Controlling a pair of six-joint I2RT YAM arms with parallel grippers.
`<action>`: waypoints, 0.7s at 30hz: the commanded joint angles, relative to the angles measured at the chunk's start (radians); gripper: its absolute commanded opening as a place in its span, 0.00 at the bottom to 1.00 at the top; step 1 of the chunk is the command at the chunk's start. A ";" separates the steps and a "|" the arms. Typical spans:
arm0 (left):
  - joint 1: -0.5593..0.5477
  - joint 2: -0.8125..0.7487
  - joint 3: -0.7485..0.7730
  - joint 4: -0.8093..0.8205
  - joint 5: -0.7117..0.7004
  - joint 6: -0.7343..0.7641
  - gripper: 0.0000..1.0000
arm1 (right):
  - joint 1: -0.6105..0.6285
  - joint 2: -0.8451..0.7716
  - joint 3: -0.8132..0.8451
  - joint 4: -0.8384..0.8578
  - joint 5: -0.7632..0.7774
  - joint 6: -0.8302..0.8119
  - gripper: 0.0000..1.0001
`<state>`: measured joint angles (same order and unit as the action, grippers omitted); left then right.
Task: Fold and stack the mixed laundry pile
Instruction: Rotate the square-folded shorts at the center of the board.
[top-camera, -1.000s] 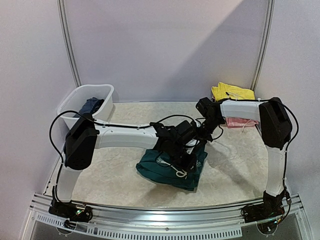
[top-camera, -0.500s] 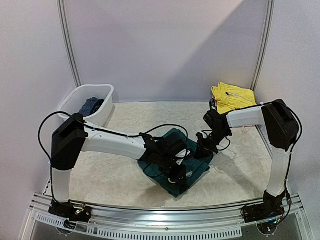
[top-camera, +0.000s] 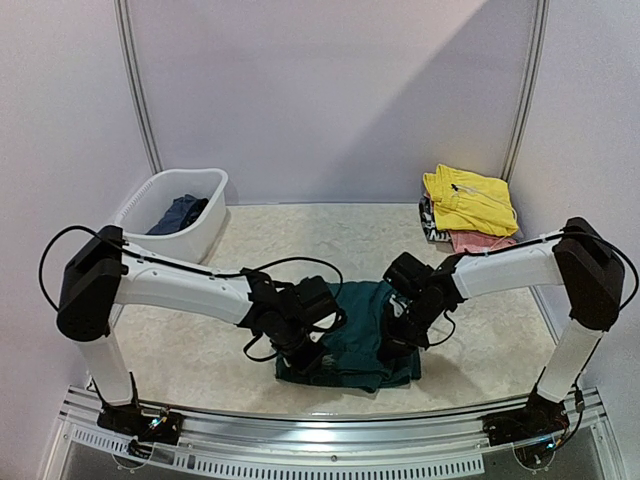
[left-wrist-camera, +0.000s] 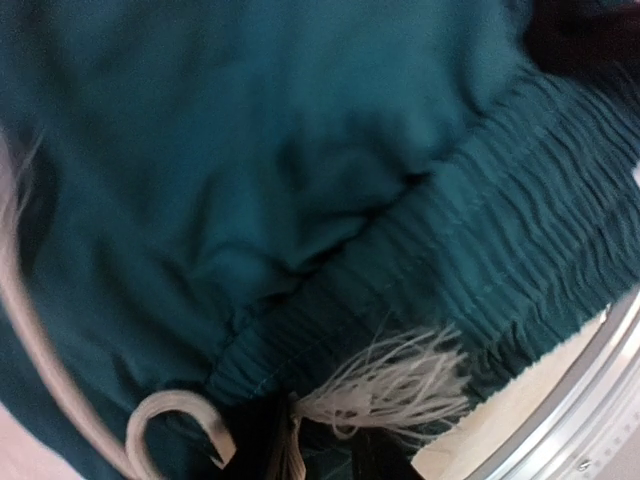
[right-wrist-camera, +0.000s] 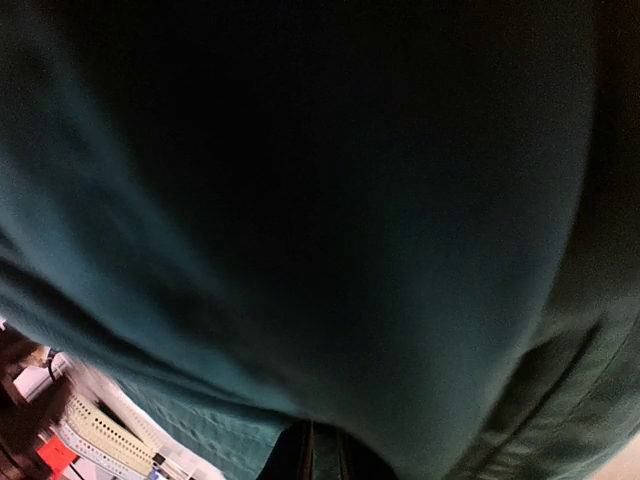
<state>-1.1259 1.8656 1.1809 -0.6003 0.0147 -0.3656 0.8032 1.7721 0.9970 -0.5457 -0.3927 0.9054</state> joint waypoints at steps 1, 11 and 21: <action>0.032 0.018 -0.116 -0.294 -0.182 -0.006 0.22 | 0.075 -0.032 -0.060 -0.084 0.095 0.157 0.10; 0.028 -0.197 -0.077 -0.443 -0.318 -0.045 0.40 | 0.132 -0.087 0.116 -0.262 0.148 0.070 0.17; -0.020 -0.374 -0.051 -0.476 -0.190 -0.192 0.50 | 0.009 -0.081 0.432 -0.472 0.164 -0.223 0.35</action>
<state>-1.1221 1.5337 1.1164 -1.0458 -0.2371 -0.4751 0.8883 1.7096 1.3415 -0.9184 -0.2573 0.8341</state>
